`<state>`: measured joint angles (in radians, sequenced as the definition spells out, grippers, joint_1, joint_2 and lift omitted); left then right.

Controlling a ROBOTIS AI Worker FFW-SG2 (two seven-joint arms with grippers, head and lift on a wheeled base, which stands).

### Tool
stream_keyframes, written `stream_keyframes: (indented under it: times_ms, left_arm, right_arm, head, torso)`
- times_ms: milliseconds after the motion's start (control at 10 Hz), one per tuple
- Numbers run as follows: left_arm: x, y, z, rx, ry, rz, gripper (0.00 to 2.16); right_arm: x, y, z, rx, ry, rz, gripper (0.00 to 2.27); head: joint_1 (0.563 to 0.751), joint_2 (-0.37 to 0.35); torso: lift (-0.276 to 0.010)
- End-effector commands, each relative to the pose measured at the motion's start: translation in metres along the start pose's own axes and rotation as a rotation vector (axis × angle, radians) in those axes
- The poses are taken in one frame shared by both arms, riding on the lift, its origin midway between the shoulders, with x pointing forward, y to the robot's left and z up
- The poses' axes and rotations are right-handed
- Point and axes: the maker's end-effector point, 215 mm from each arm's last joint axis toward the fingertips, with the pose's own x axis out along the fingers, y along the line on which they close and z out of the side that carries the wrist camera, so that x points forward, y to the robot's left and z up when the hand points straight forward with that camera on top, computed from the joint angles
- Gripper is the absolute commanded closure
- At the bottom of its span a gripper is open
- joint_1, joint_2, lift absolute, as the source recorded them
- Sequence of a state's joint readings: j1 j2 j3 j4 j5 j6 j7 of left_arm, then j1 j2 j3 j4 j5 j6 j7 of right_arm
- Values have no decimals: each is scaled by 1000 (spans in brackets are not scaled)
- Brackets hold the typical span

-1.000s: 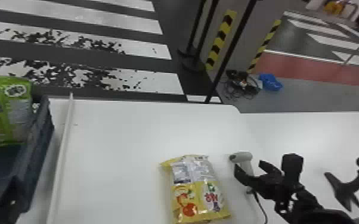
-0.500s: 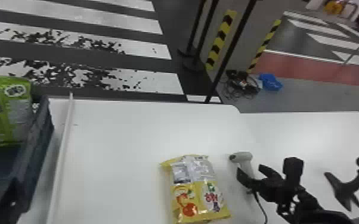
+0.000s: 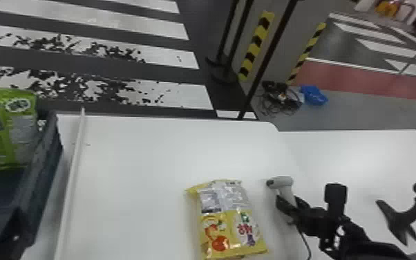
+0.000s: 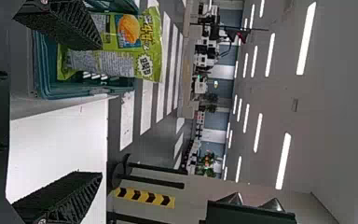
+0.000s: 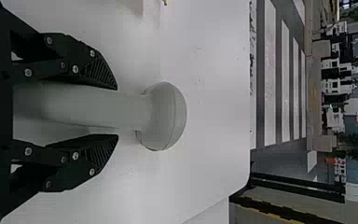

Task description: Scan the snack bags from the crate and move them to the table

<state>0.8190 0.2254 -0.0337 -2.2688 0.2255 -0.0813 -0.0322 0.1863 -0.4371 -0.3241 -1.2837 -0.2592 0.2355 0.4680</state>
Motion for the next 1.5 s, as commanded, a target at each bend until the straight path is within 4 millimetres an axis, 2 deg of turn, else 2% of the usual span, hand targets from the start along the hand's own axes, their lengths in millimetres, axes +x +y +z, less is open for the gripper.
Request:
stream_keyframes:
  times_ms: [0,200,400,900,1100,1300,1400]
  left_arm:
    - [0,-1,3,0,-8,-2,29]
    - [-1,-4,10,-5,-35,-6,29]
    - [1,-8,19,-9,-61,-12,29]
    - [1,-8,25,-8,-88,-29,29]
    - [1,-4,25,-9,-89,-30,29]
    - [4,-3,24,-13,-90,-36,29]
    - [5,-3,26,-25,-94,-41,29]
  right_arm:
    - [-6,0,4,-5,-14,-4,2240]
    - [-25,8,23,-68,-65,-51,2240]
    - [-42,6,26,-58,-48,-108,2240]
    - [-102,50,23,77,-9,-108,2240]
    - [-117,64,17,97,14,-120,2240]
    - [-125,84,18,116,33,-120,2240]
    - [-125,98,26,113,33,-103,2240]
  head:
    - [695,-350]
    - [695,-350]
    - [695,-350]
    - [695,-350]
    - [695,-350]
    - [695,-350]
    - [695,-350]
  torso:
    - [-95]
    - [-95]
    - [-95]
    - [-95]
    - [-95]
    - [-95]
    - [-95]
